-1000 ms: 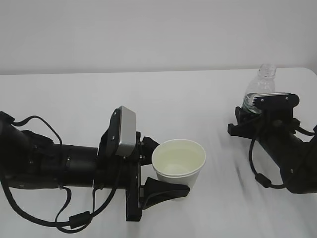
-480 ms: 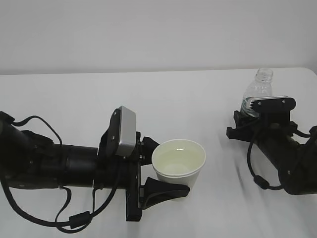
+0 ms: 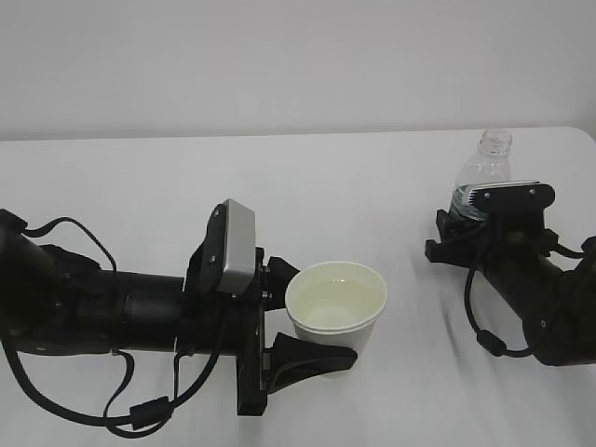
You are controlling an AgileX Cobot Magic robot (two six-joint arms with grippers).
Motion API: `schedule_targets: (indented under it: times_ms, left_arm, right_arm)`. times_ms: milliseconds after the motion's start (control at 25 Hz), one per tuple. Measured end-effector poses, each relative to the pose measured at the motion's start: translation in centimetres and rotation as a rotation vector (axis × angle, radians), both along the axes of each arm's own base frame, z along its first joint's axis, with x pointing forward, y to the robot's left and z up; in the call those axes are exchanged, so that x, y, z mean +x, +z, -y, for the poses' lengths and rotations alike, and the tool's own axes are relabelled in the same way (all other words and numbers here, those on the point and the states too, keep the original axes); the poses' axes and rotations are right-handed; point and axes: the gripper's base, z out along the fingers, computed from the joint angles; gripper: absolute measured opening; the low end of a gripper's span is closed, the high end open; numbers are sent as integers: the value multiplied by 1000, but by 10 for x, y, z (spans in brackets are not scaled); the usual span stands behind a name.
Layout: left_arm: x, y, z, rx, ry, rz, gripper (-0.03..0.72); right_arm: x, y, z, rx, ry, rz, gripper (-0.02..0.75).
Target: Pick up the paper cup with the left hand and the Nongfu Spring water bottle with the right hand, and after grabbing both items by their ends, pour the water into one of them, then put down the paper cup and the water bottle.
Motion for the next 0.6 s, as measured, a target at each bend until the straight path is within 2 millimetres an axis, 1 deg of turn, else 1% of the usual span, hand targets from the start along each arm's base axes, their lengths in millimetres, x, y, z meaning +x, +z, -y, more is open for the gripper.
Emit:
schedule_targets:
  times_ms: [80,160,240,400,600]
  left_arm:
    - [0,0,0,0,0,0,480]
    - [0,0,0,0,1,0,480]
    - [0,0,0,0,1,0,480]
    - [0,0,0,0,1,0,480]
    - [0,0,0,0,1,0,481]
  right_arm:
    - [0,0,0,0,0,0,569]
    - [0,0,0,0,0,0,614]
    - [0,0,0,0,0,0,629]
    - [-2,1,1,-1,0,-2,635]
    - [-13,12,3,0,0,1,635]
